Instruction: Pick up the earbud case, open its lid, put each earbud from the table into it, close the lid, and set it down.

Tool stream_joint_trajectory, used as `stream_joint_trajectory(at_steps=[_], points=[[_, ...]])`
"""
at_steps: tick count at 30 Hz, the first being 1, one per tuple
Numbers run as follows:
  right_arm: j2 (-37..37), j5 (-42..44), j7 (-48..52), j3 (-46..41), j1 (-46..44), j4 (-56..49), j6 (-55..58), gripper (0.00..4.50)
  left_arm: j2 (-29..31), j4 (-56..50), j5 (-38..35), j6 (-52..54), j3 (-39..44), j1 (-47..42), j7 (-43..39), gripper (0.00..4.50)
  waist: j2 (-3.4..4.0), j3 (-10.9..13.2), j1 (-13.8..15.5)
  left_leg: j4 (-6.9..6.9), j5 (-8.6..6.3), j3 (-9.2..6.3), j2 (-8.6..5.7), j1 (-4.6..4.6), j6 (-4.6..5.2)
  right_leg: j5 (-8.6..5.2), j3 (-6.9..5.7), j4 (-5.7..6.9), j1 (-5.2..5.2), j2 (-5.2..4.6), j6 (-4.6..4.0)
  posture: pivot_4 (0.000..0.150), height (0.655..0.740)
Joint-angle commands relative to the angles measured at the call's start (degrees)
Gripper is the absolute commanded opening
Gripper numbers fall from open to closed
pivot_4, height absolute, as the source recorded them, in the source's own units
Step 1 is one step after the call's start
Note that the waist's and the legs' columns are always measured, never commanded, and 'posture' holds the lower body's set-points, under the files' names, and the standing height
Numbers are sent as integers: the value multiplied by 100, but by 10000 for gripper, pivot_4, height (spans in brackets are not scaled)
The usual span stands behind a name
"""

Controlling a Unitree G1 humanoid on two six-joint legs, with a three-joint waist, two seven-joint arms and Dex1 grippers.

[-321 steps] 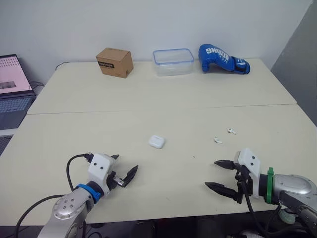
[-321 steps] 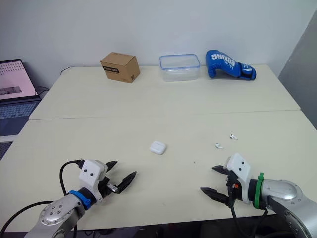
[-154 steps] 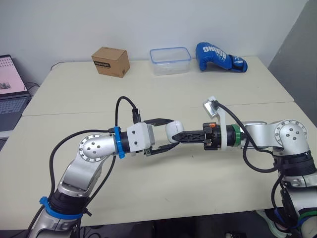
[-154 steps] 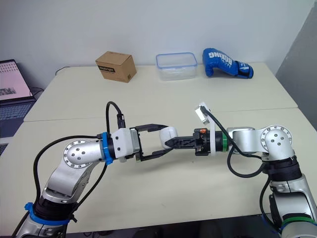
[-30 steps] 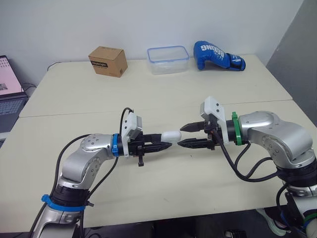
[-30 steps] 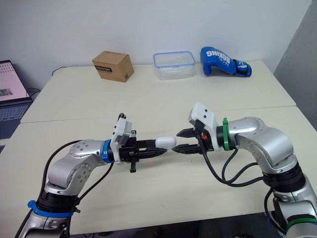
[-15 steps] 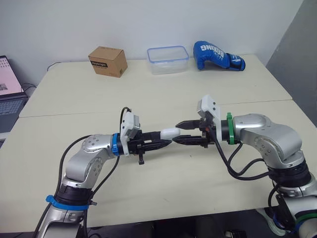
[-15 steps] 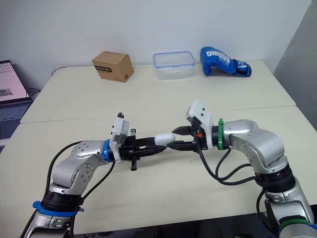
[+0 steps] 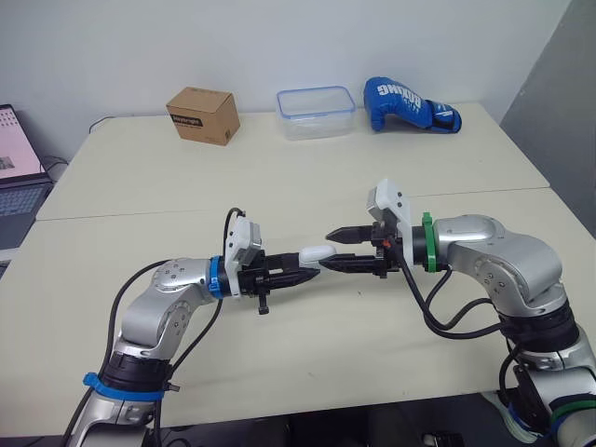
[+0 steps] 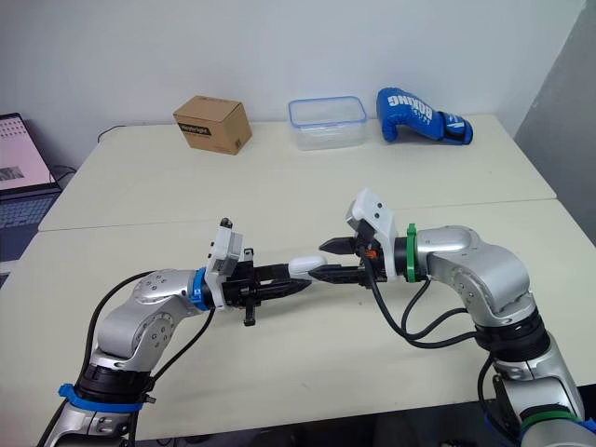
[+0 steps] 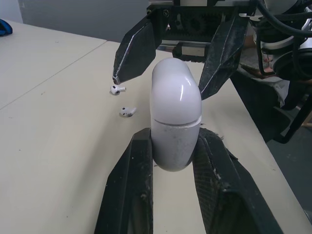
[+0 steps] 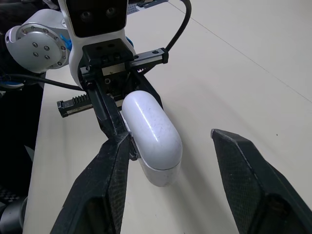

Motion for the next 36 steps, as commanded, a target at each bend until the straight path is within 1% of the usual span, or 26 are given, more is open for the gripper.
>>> stream_joint_trajectory(at_steps=[1, 8, 13, 15, 17, 21, 25, 29, 36], points=[[40, -1, -218, -290, -193, 78, -94, 26914, 42, -231, -113, -134, -50, 82, -248, 7391, 0, 0, -2, 0, 0, 0, 0, 0, 0, 0, 0, 0, 0, 0, 0, 1500, 7307], [95, 55, -336, -329, -261, 145, -68, 26914, 25, -288, -83, -157, -72, 191, -271, 7391, 0, 0, -1, 0, 0, 0, 0, 0, 0, 0, 0, 0, 0, 0, 0, 1500, 7307], [-55, 479, -96, -586, -306, -36, 175, 26914, -92, -75, -50, -249, 74, 152, -80, 7391, 0, 0, 3, 0, 0, -1, -1, 0, 0, 0, 0, -1, 1, 0, 0, 1500, 7307], [-334, 607, 75, -760, -381, -4, 246, 26914, -107, 105, -62, -311, 169, 52, -42, 7391, 0, 0, 5, 0, 0, -1, 0, 0, 0, 0, 0, -1, 0, 0, 0, 1500, 7307], [-635, 524, 143, -796, -433, 125, 219, 26914, -95, 216, -84, -323, 229, -33, -47, 7391, 0, 0, 11, 0, 0, 0, -1, -1, 0, 0, -1, 0, 1, 0, 0, 1500, 7307], [-1345, -42, 224, -520, -430, 625, 26, 26914, -51, 368, -138, -300, 336, -220, -87, 7391, 0, 0, 11, 0, 0, 1, -1, 0, 1, 0, -2, -3, 3, 0, 0, 1500, 7307], [-1768, -782, 369, 38, -274, 1106, -477, 26914, -20, 440, -154, -321, 386, -351, -184, 7391, 0, 0, 1, -1, -1, 8, -1, 0, 1, 0, 1, -3, 0, 0, 0, 1500, 7307], [-1722, -1330, 468, 475, -106, 1613, -980, 26914, -26, 430, -159, -281, 364, -383, -224, 7391, 0, 0, -5, -1, 0, 10, 0, 0, 1, 0, 3, -2, 0, 0, 0, 1500, 7307], [-1501, -1902, 656, 790, -73, 2423, -1525, 26914, -15, 263, -148, -255, 361, -279, -181, 7391, 0, 0, -5, -1, 0, 11, 0, 0, 0, 0, 5, -4, -1, -1, 0, 1500, 7307]])
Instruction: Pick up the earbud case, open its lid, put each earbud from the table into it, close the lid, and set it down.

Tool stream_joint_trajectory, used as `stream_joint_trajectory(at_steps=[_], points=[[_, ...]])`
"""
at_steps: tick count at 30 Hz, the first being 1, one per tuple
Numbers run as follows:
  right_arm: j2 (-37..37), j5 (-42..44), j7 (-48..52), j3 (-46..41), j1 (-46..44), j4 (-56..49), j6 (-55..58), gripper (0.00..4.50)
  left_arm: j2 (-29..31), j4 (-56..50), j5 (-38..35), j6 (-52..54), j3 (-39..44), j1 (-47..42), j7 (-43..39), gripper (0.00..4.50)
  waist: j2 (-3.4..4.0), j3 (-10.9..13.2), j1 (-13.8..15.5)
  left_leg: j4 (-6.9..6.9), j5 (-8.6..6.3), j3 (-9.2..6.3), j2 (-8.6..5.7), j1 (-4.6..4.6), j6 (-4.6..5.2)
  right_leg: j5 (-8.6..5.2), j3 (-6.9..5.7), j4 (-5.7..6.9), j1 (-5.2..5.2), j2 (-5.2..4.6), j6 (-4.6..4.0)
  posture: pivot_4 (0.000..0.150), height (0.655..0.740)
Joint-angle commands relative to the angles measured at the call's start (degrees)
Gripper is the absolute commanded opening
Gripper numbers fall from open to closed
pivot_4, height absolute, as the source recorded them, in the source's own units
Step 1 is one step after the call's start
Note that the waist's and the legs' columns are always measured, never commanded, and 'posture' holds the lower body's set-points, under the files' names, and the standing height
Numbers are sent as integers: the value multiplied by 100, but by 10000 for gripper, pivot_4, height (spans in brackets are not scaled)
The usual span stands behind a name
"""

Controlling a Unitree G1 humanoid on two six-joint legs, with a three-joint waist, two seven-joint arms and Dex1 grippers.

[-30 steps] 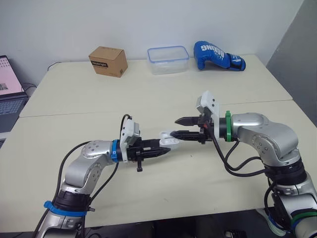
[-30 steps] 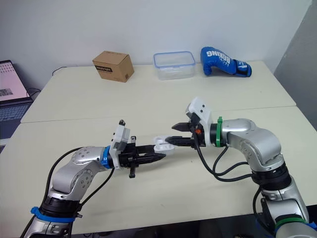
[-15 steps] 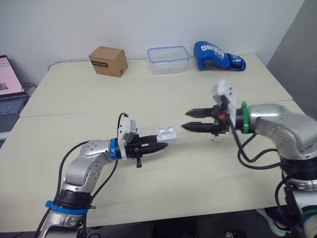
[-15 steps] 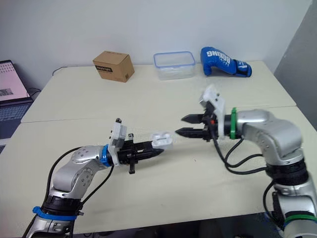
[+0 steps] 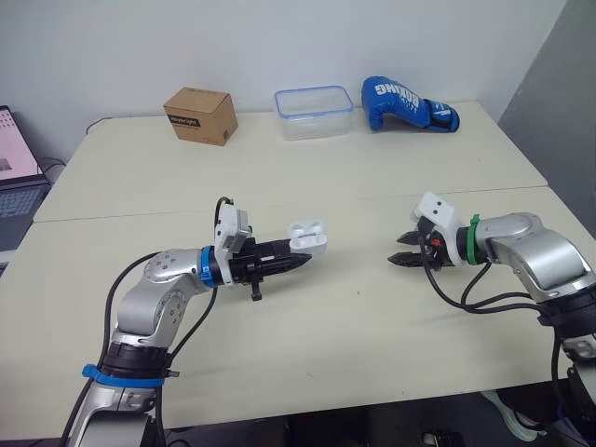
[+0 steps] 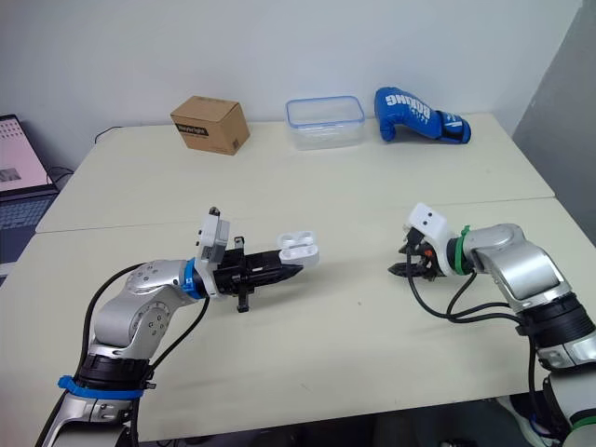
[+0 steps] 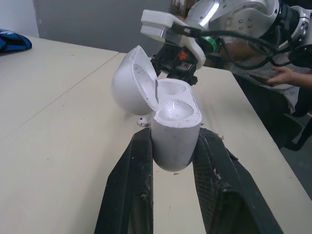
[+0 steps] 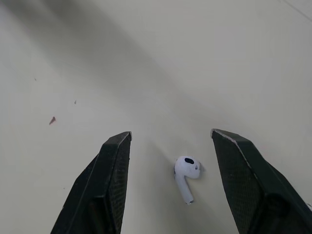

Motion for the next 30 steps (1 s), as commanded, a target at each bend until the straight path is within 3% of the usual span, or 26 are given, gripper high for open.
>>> stream_joint_trajectory(at_steps=[1, 12, 23, 30], points=[[87, -281, 157, 16, -104, 336, -343, 26914, 37, -269, -127, -14, 98, 69, 23, 7391, 0, 0, 0, 0, 0, 0, 0, 0, 0, 0, 0, 0, 0, 0, 0, 1500, 7307], [345, -923, 498, 129, -317, 1329, -921, 26914, 64, -626, -118, 23, 101, 335, 207, 7391, 0, 0, -1, 0, 0, 1, 0, 1, 0, 0, 1, 0, 0, 0, 0, 1500, 7307], [390, -1107, 754, 79, -217, 1301, -870, 26914, 63, -737, -123, 64, 97, 409, 265, 7391, 0, 0, -1, 0, 0, 0, 0, 2, -1, 0, 1, 0, 1, 0, 0, 1500, 7307], [400, -1138, 767, 59, -197, 1301, -813, 4065, 86, -749, -121, 66, 71, 405, 251, 7391, 0, 0, 0, 0, 0, 0, 0, 2, -1, 0, 1, 0, 2, 0, 0, 1500, 7307]])
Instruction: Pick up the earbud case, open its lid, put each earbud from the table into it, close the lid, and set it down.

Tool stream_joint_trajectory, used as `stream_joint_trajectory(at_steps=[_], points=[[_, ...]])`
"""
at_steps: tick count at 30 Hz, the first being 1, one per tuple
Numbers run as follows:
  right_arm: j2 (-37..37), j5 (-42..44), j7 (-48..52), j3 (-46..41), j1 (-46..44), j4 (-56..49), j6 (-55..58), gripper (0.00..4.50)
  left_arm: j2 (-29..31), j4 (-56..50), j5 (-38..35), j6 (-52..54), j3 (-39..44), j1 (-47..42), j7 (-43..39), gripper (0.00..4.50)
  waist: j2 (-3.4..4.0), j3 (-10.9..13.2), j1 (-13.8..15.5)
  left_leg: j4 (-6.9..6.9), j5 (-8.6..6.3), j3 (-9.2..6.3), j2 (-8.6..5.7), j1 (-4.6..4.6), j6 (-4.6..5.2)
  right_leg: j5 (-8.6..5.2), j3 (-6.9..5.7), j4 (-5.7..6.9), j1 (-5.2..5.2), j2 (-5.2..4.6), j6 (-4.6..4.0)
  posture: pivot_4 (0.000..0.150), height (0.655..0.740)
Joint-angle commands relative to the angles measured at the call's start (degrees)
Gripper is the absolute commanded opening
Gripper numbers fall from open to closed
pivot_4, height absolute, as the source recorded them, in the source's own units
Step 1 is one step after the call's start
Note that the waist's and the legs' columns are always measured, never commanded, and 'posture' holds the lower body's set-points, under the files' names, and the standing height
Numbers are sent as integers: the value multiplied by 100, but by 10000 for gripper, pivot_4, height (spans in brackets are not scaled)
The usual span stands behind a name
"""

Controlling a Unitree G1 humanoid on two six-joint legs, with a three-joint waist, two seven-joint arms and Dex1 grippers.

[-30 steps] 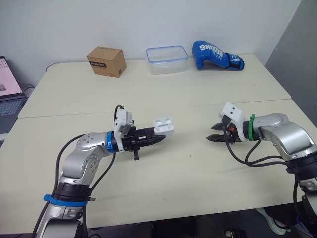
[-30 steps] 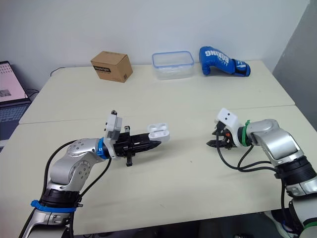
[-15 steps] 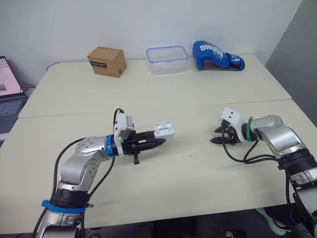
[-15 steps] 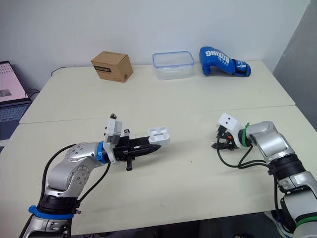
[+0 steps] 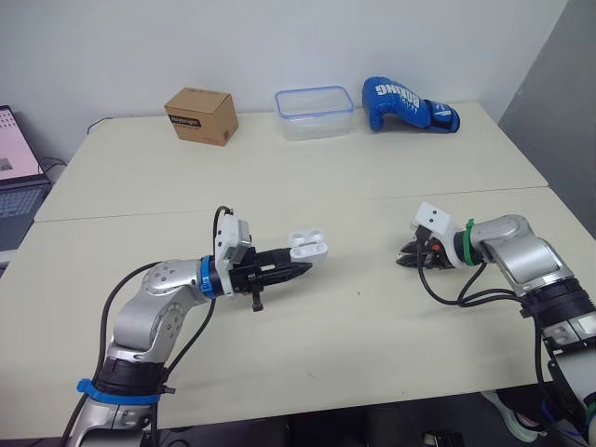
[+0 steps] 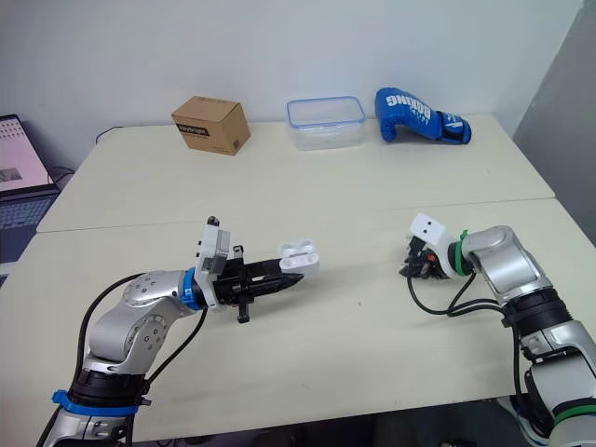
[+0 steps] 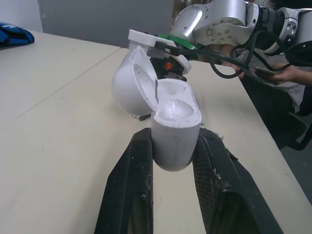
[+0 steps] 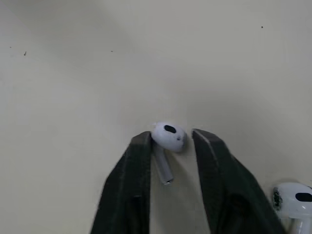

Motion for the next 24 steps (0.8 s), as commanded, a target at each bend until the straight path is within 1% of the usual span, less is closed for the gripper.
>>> stream_joint_trajectory(at_steps=[1, 4, 6, 12, 15, 19, 24], points=[[-1, -76, 51, -58, 65, -53, 51, 3988, 65, -232, -120, -30, 62, -22, -29, 7391, 0, 0, 0, 0, 0, 0, 0, 0, 0, 0, 0, 0, 0, 0, 0, 1500, 7307], [-41, -116, 86, -26, 77, -69, 40, 3991, 71, -237, -118, -25, 55, -23, -33, 7391, 0, 0, 0, 0, 0, 0, 0, 0, 0, 0, 0, 0, 0, 0, 0, 1500, 7307], [-220, -200, 223, 39, 118, -257, -128, 3991, 81, -235, -115, -25, 50, -23, -47, 7391, 0, 0, 0, 0, 0, 0, 0, 0, 0, 0, 0, 0, 0, 0, 0, 1500, 7307], [-1029, -204, 1235, 192, 420, -1544, -602, 3991, 114, -195, -102, -54, 12, -59, -142, 7391, 0, 0, 17, 0, 0, 0, -3, -3, 0, 0, -1, -3, -1, -2, 0, 1500, 7307], [-1229, -238, 1558, 301, 484, -1868, -698, 3991, 104, -188, -116, -49, -23, -92, -195, 7391, 0, 0, 4, 0, 0, 2, 1, 1, 0, 0, -1, 1, 1, -1, 1, 1500, 7307], [-1527, -633, 1811, 547, 645, -2031, -1226, 3991, 116, -223, -132, -34, -76, -92, -261, 7391, 0, 0, 8, 0, 0, 3, 2, 3, 0, 0, -2, -1, 1, 0, 1, 1500, 7307], [-1563, -816, 1934, 567, 772, -2002, -1536, 3991, 114, -265, -121, -24, -102, -59, -294, 7391, 0, 0, 11, 0, 0, 6, 1, 2, 0, 0, 0, 0, 1, -1, 1, 1500, 7307]])
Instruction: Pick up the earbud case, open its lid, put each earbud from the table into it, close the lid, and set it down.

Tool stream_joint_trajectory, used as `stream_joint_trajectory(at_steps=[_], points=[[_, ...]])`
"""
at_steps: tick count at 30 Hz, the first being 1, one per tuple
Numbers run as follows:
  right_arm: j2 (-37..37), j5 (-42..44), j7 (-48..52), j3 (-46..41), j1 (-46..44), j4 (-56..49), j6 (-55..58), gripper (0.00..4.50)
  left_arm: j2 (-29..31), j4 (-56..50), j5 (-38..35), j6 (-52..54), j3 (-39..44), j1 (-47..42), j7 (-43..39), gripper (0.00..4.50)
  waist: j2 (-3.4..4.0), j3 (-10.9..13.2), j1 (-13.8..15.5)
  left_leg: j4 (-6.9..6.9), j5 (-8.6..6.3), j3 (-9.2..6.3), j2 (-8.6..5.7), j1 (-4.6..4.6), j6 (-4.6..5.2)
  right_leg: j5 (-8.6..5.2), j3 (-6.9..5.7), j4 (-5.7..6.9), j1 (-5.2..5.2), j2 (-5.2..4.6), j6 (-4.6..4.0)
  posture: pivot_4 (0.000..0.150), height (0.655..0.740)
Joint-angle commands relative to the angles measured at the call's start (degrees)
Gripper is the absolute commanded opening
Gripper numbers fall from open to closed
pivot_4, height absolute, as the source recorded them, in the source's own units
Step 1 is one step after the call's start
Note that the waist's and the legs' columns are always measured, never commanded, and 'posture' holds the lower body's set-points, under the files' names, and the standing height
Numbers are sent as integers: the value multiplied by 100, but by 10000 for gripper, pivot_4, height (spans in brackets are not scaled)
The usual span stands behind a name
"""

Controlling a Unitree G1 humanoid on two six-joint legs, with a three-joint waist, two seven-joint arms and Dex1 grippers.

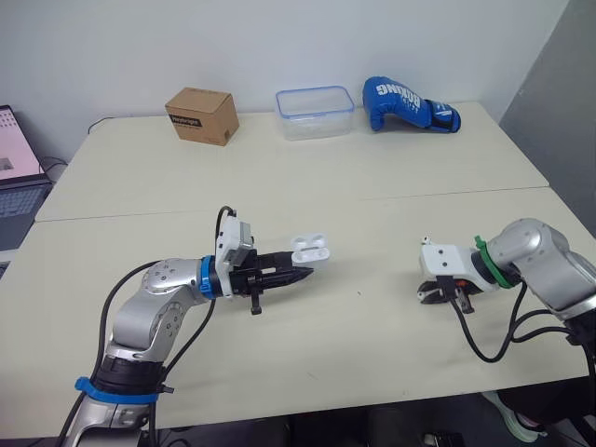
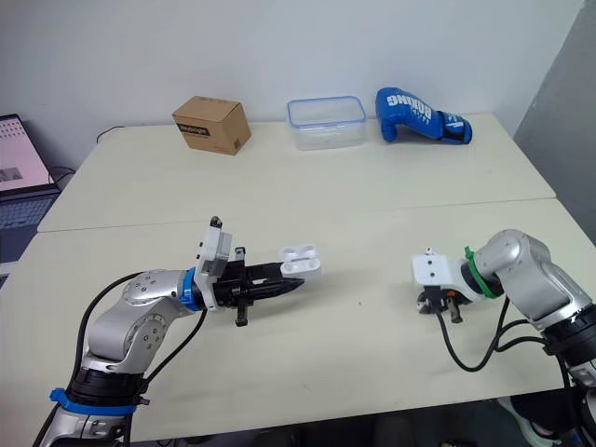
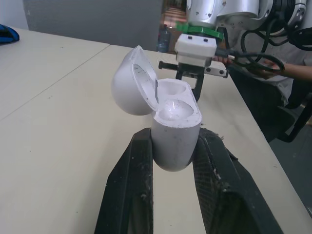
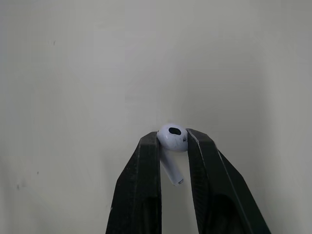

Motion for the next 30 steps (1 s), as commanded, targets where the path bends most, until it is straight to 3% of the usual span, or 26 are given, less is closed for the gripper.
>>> stream_joint_trajectory(at_steps=[1, 15, 24, 30], points=[[-59, -166, 74, -69, 9, -77, -233, 3991, 29, -254, -123, -26, -19, -23, -66, 7391, 0, 0, 2, 0, 0, 0, 0, 1, 0, 0, 0, 1, 0, 0, 0, 1500, 7307], [89, -467, 15, -64, 46, 330, -534, 3991, 28, -214, -122, -55, -58, -68, -78, 7391, -4, -3, 3, 3, 0, -8, 1, 18, 0, 0, -5, -4, 28, 1, 0, 1500, 7307], [-93, -706, 174, -59, 89, -156, -221, 35071, 11, -148, -99, -90, -72, -84, -101, 7391, -4, -3, 23, 3, 0, -12, -1, 15, 0, 0, -8, -7, 27, 0, 0, 1500, 7307], [-64, -1215, 263, 153, -98, -600, 164, 35071, -29, -39, -56, -146, -73, -123, -143, 7391, -4, -3, 20, 3, 0, -13, -1, 15, 0, 0, -9, -5, 26, 1, 0, 1500, 7307]])
